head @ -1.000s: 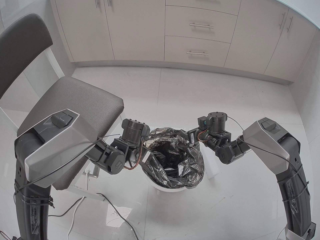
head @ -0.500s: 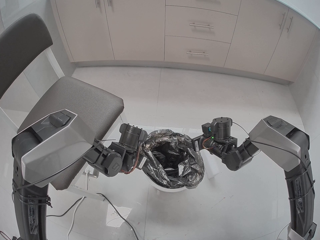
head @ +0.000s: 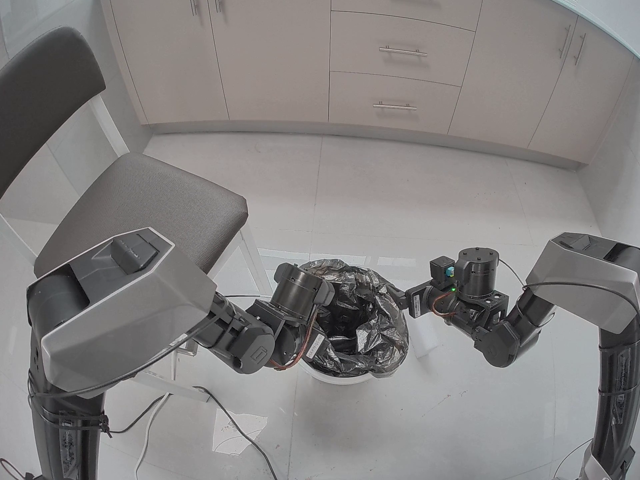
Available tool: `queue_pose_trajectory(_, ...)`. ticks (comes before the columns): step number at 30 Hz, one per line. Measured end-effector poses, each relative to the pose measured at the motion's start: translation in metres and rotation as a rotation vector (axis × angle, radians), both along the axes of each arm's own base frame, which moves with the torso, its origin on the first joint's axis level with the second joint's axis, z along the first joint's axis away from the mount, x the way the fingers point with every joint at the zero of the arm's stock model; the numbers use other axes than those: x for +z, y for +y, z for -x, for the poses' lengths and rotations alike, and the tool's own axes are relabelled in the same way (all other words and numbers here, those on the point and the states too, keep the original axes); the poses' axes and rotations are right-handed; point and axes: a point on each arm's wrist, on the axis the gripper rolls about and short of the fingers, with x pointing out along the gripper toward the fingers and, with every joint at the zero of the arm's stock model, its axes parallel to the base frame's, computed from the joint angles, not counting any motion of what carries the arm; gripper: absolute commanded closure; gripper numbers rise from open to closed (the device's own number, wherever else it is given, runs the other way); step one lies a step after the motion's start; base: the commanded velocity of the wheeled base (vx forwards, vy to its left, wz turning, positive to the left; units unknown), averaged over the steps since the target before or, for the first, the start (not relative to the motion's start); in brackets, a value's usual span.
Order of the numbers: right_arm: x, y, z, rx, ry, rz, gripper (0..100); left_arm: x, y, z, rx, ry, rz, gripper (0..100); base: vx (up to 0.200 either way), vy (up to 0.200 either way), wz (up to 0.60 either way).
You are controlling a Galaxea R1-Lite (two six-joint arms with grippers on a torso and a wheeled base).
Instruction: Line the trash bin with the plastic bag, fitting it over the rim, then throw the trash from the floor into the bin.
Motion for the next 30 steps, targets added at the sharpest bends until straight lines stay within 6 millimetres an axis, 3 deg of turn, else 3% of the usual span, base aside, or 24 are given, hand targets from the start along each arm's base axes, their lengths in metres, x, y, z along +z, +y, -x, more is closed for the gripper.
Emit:
queue_pose_trajectory(7,-0.001,-0.009,0.009,-0.007,0.004,-0.003,0,-0.013,-0.004,-0.002,-0.004,0.03,-0.023,0,0.0,0.0,0.0)
queue_pose_trajectory(15,-0.004,-0.011,0.01,-0.011,0.013,-0.003,0,-0.028,0.005,0.005,0.0,0.105,-0.084,0,0.0,0.0,0.0)
queue_pose_trajectory(30,-0.006,-0.011,0.011,-0.016,0.025,-0.012,0,-0.009,0.015,0.028,-0.027,0.233,-0.176,0,0.0,0.0,0.0)
